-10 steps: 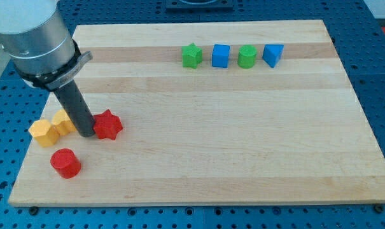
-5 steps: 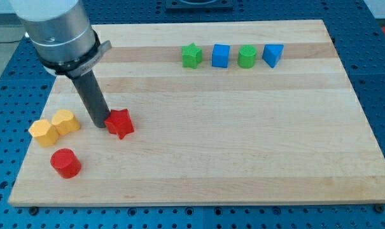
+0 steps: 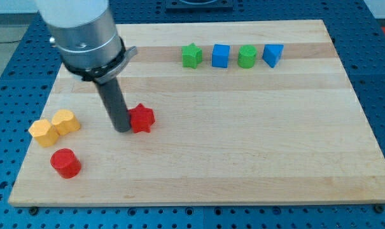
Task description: Move the red star diagonal bottom left to the blue triangle
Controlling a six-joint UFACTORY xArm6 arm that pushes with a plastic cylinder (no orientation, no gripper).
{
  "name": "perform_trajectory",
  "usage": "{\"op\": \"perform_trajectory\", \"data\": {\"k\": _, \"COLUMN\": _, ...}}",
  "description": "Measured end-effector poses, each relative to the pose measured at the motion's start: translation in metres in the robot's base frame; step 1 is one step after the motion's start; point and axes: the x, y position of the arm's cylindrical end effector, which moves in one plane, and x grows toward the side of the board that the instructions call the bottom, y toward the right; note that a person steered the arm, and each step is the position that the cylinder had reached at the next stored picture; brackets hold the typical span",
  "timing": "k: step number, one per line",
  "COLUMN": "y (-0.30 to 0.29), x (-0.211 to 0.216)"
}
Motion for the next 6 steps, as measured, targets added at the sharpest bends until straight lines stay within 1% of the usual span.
{"op": "perform_trajectory", "data": {"k": 1, "y": 0.026, "x": -0.022}}
{"op": "perform_trajectory", "data": {"k": 3, "y": 0.113, "x": -0.026}}
{"op": "perform_trajectory", "data": {"k": 4, "y": 0.156, "x": -0.013}}
{"op": "perform_trajectory", "data": {"k": 5, "y": 0.175, "x": 0.004}}
{"op": "perform_trajectory", "data": {"k": 6, "y": 0.149, "x": 0.035}}
